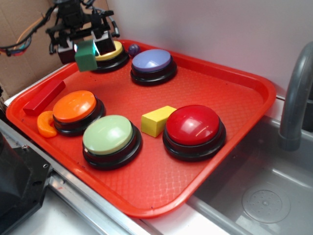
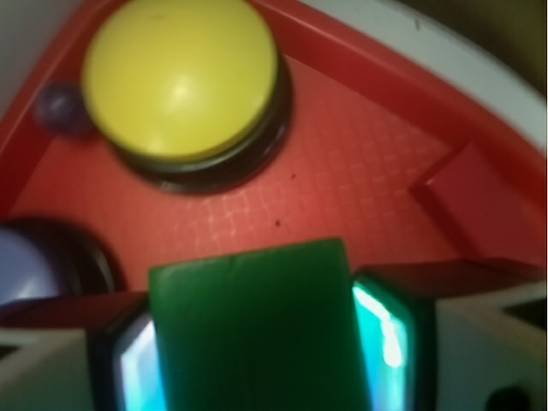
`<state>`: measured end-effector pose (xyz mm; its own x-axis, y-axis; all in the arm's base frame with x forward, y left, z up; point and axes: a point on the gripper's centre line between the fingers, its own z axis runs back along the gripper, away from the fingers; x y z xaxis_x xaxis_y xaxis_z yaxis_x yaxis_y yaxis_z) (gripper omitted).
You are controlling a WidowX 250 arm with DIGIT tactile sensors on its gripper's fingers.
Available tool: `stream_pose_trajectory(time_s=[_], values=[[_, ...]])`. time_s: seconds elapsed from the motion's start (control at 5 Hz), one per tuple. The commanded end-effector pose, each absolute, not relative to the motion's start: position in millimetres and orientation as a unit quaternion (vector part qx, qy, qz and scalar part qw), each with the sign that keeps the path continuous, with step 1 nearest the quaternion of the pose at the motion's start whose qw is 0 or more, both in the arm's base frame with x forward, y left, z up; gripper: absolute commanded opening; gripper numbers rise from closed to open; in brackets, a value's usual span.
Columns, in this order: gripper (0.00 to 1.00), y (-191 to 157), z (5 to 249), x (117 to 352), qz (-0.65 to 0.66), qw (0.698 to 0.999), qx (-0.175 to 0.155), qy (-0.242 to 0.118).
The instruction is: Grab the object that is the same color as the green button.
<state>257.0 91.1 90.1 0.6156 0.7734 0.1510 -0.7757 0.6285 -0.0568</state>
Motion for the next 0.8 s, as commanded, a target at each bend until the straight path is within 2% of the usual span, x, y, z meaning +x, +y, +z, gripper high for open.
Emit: stream_pose_trajectory(time_s=[0.0, 0.2, 0.4, 0.6], values=[[0.00, 46, 170, 251, 0.218, 0.968, -0.028, -0.120], [0.00, 19, 179, 236, 0.148, 0.981, -0.024, -0.122], [0.00, 11, 168, 228, 0.145, 0.981, -0.031, -0.124], [0.00, 21, 158, 234, 0.199, 0.974, -0.012, -0.110]])
